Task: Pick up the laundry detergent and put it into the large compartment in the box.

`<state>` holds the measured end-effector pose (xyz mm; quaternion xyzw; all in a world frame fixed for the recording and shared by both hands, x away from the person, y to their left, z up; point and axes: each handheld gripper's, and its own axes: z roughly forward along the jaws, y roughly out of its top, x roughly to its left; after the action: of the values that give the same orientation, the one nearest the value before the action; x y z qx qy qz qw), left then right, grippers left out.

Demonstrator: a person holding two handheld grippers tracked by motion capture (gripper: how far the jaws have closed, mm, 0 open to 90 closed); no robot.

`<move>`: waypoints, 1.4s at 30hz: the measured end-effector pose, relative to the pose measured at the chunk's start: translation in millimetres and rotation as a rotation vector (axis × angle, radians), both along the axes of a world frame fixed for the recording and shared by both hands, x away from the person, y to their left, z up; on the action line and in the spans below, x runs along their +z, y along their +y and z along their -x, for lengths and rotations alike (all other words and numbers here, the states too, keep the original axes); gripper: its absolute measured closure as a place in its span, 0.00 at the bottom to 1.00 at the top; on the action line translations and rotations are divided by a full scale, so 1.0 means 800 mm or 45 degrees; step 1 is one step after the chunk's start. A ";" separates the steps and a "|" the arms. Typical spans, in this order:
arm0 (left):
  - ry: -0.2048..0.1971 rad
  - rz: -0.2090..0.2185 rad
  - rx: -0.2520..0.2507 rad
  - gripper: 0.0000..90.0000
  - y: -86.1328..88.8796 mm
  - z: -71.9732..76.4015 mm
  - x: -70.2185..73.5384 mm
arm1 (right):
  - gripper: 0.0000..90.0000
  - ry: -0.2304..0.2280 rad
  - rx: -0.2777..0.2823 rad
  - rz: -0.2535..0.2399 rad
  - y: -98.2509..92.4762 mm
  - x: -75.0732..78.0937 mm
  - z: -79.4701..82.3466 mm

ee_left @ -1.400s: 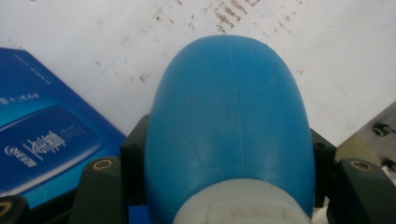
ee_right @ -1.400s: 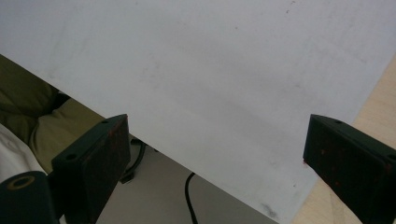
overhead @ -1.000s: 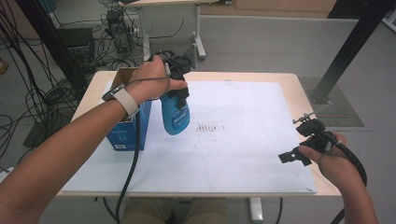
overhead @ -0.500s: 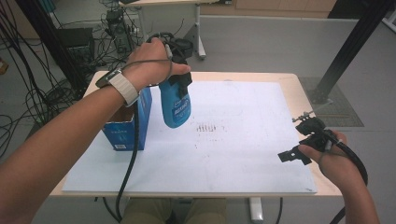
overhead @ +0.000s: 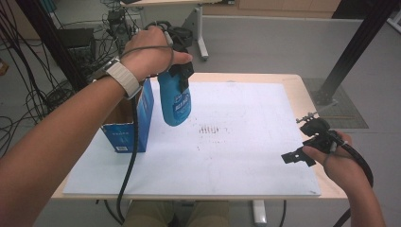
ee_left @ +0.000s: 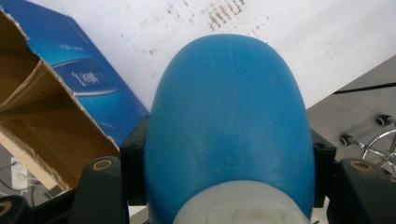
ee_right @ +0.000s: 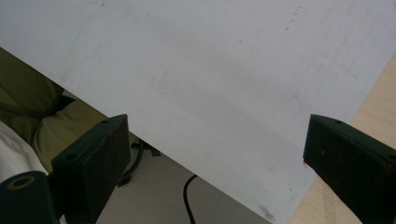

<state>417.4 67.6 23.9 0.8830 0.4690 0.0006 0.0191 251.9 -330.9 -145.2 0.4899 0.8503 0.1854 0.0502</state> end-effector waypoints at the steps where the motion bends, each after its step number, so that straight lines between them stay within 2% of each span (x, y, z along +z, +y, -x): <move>1: -0.002 -0.001 0.006 0.43 0.000 0.000 0.001 | 0.08 -0.002 0.002 0.000 -0.001 0.000 0.001; 11: 0.018 0.000 0.081 0.42 0.012 -0.002 0.023 | 0.08 -0.017 0.009 -0.008 -0.003 0.001 0.004; 15: 0.012 0.003 0.109 0.42 0.019 -0.001 0.034 | 0.08 -0.019 0.012 -0.010 -0.004 0.001 0.005; 22: -0.005 0.024 0.194 0.42 0.035 0.002 0.053 | 0.08 -0.023 0.020 -0.012 -0.004 0.001 0.004; 23: -0.002 0.021 0.222 0.42 0.040 0.002 0.057 | 0.08 -0.026 0.023 -0.013 -0.004 0.001 0.004; 26: -0.003 0.015 0.240 0.42 0.044 0.002 0.062 | 0.08 -0.035 0.029 -0.019 -0.004 0.001 0.004; 27: 0.004 0.020 0.268 0.42 0.052 0.000 0.066 | 0.08 -0.036 0.030 -0.021 -0.004 0.001 0.004; 32: 0.019 0.038 0.327 0.42 0.072 -0.004 0.072 | 0.08 -0.037 0.040 -0.022 -0.004 0.000 0.002; 42: -0.007 0.031 0.441 0.42 0.102 0.001 0.088 | 0.08 -0.038 0.053 -0.036 -0.001 -0.004 -0.002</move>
<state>416.7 149.2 94.5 0.7886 0.6141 0.0005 0.0306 253.7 -332.1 -148.8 0.4701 0.8567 0.2058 0.0521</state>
